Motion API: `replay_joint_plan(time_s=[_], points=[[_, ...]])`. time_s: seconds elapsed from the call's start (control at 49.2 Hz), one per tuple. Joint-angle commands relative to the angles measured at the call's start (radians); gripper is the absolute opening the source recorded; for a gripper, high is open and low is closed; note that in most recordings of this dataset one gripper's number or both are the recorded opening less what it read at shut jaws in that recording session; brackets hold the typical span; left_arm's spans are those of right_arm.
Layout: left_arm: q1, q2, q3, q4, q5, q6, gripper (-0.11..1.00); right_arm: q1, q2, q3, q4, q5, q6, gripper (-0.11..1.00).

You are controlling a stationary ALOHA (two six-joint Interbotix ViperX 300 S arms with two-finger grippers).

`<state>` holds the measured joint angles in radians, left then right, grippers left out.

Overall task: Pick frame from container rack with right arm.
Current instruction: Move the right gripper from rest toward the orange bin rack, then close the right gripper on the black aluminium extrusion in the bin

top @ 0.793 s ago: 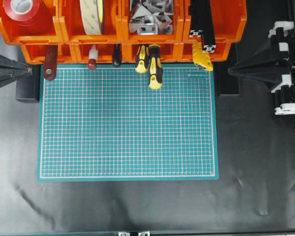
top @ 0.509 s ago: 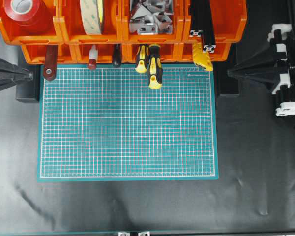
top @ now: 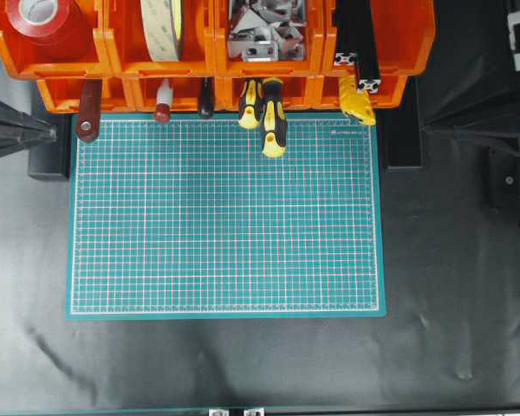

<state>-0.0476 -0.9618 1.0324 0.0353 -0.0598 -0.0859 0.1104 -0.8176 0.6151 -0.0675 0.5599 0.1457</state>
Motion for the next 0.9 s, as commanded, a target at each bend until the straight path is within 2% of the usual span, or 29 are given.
replay_joint_plan(time_s=[0.0,0.122,0.264,0.325,0.427,0.488,0.59,0.712,0.875], points=[[-0.008,0.008,-0.029,0.005,-0.003,-0.003,0.0,0.035,0.074,-0.135,-0.072,0.166,0.002,-0.01],[-0.009,0.008,-0.029,0.005,-0.003,-0.003,0.0,0.097,0.144,-0.213,-0.213,0.304,0.006,-0.01],[-0.011,0.008,-0.028,0.003,-0.003,-0.005,0.0,0.181,0.218,-0.258,-0.373,0.397,0.029,-0.01],[-0.012,0.008,-0.028,0.003,0.0,-0.003,0.0,0.218,0.249,-0.262,-0.437,0.425,0.049,-0.01],[-0.012,0.008,-0.028,0.003,0.014,-0.005,0.0,0.268,0.285,-0.245,-0.575,0.479,0.089,-0.01],[-0.012,0.008,-0.028,0.003,0.021,-0.005,0.0,0.301,0.308,-0.229,-0.675,0.526,0.118,-0.01],[-0.012,0.008,-0.028,0.003,0.031,-0.005,0.0,0.359,0.333,-0.218,-0.799,0.588,0.146,-0.01],[-0.011,0.008,-0.026,0.003,0.032,-0.005,0.0,0.419,0.36,-0.218,-0.897,0.664,0.178,0.0],[-0.012,0.008,-0.025,0.003,0.032,-0.005,0.0,0.471,0.407,-0.216,-0.939,0.769,0.19,0.0]])
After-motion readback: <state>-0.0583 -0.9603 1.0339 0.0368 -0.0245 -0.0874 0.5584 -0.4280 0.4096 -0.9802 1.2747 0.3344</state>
